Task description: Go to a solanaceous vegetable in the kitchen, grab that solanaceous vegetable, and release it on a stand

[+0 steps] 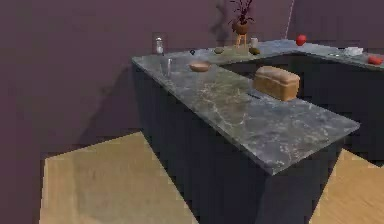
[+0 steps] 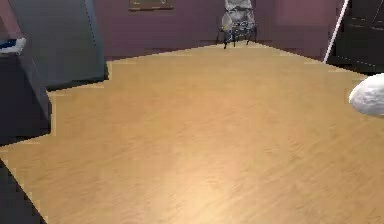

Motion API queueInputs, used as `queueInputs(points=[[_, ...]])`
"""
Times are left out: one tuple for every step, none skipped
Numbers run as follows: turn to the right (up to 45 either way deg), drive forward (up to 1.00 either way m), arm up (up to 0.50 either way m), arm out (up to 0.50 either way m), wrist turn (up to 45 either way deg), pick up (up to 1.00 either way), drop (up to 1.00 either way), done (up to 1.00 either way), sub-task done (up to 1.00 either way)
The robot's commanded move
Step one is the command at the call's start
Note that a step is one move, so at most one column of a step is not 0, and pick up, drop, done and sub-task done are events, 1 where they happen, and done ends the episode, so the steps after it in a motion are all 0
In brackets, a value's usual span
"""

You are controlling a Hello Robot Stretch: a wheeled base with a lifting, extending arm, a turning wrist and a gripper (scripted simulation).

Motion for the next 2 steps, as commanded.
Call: queueInputs(points=[[45.0,0.0,0.0,0.0,0.0,0.0,0.0,0.0,0.0],[45.0,0.0,0.0,0.0,0.0,0.0,0.0,0.0,0.0]])
